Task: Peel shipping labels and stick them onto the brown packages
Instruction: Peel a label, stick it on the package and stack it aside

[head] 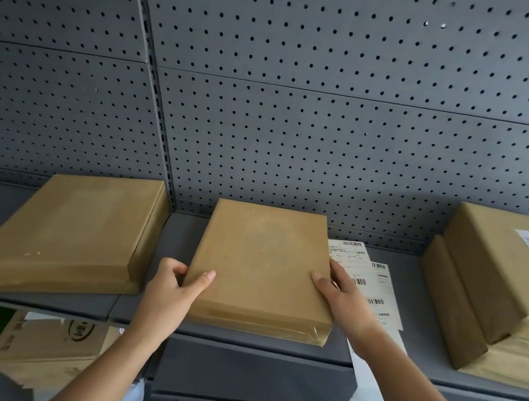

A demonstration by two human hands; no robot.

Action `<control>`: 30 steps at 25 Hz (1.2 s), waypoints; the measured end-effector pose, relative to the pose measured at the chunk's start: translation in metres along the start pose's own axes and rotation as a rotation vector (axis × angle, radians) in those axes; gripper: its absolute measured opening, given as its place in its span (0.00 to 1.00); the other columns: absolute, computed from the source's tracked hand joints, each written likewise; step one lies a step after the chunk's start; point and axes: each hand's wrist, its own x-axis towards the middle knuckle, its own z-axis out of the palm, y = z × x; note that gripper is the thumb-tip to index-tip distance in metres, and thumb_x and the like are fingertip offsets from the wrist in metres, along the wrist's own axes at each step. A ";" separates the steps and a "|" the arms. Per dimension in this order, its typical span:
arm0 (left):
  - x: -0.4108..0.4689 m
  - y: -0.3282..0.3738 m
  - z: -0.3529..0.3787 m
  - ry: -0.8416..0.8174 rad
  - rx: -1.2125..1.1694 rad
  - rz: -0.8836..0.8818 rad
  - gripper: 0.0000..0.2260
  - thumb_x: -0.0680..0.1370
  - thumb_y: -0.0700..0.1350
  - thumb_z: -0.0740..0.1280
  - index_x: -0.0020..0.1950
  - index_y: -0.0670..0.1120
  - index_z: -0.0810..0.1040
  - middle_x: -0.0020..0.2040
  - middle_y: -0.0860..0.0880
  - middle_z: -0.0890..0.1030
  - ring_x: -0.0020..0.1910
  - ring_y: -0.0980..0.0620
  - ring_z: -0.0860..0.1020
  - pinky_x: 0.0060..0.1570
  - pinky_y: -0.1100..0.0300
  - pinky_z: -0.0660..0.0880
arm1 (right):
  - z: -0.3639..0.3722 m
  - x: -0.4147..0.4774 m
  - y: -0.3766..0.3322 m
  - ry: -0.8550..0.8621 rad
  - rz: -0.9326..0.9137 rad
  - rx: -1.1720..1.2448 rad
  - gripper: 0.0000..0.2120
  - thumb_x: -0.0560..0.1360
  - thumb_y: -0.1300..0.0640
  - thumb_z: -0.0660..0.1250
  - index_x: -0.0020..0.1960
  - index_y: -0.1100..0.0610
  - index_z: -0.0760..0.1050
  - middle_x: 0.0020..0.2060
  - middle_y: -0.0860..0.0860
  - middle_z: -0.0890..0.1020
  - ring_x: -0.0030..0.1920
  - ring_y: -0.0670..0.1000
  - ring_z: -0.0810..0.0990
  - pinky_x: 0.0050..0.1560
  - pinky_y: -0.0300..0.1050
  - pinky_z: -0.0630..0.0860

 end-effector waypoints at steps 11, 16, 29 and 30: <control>-0.005 0.060 0.043 -0.071 0.343 0.489 0.16 0.81 0.54 0.66 0.68 0.54 0.70 0.67 0.60 0.74 0.54 0.48 0.79 0.50 0.57 0.70 | -0.079 -0.020 0.013 0.223 -0.055 -0.343 0.20 0.82 0.51 0.62 0.73 0.49 0.69 0.69 0.46 0.73 0.69 0.47 0.71 0.67 0.44 0.67; -0.010 0.096 0.102 -0.328 0.181 0.629 0.12 0.81 0.51 0.68 0.64 0.53 0.74 0.65 0.59 0.77 0.64 0.59 0.75 0.63 0.61 0.70 | -0.113 -0.029 0.036 0.264 -0.024 -0.508 0.20 0.80 0.51 0.65 0.71 0.50 0.70 0.66 0.48 0.74 0.65 0.49 0.76 0.64 0.45 0.73; -0.011 0.106 0.177 -0.698 -0.089 0.509 0.06 0.82 0.42 0.68 0.58 0.45 0.78 0.50 0.47 0.86 0.46 0.53 0.86 0.49 0.57 0.82 | -0.105 -0.049 0.062 0.199 0.062 -1.097 0.44 0.68 0.32 0.71 0.77 0.47 0.60 0.69 0.51 0.68 0.67 0.55 0.66 0.67 0.51 0.67; -0.010 0.106 0.177 -0.701 -0.117 0.488 0.05 0.82 0.41 0.68 0.58 0.44 0.78 0.49 0.46 0.86 0.45 0.52 0.86 0.48 0.59 0.82 | -0.104 -0.047 0.063 0.211 0.070 -1.072 0.44 0.67 0.33 0.71 0.77 0.47 0.60 0.68 0.50 0.68 0.67 0.55 0.66 0.67 0.51 0.67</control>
